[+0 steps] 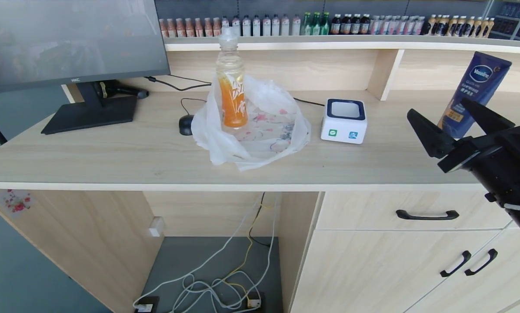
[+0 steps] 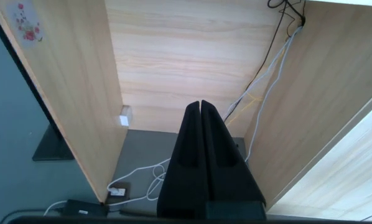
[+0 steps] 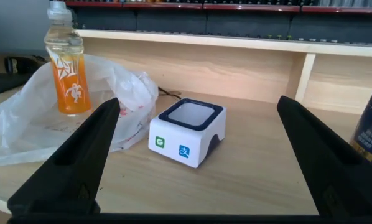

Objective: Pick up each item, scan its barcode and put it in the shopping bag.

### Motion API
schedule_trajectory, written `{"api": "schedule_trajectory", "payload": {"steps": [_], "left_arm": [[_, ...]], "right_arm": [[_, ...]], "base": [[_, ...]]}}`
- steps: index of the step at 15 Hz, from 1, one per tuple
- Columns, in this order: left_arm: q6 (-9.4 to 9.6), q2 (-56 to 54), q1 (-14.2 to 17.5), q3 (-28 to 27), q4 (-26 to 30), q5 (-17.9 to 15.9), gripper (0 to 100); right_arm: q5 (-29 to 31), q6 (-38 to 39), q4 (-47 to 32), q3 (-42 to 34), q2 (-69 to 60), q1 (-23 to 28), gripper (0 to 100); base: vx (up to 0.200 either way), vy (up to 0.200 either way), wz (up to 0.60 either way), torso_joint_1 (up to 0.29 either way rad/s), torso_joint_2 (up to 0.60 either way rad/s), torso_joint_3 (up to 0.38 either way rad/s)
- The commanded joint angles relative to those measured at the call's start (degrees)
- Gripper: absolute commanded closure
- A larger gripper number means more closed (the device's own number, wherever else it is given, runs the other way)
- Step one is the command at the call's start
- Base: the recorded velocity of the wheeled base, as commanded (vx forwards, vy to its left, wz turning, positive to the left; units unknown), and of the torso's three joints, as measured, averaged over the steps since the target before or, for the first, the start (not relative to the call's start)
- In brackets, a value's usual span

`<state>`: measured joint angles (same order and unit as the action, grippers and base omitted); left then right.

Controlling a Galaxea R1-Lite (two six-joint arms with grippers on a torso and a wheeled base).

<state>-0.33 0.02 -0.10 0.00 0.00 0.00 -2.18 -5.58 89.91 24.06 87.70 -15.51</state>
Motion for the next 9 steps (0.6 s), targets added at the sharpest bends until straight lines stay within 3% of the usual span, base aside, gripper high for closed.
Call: {"api": "schedule_trajectory", "payload": {"steps": [1,9], "left_arm": [[-0.02,0.0,0.0,0.0,0.0,0.0,100],[-0.11,0.0,0.0,0.0,0.0,0.0,100]], "right_arm": [[0.0,0.0,0.1,-0.2,0.5,0.0,0],[0.1,0.0,0.1,-1.1,1.9,-0.1,0]], "base": [[0.000,-0.200,0.00,0.002,0.00,-0.002],[0.000,-0.200,0.00,0.002,0.00,0.004]]}}
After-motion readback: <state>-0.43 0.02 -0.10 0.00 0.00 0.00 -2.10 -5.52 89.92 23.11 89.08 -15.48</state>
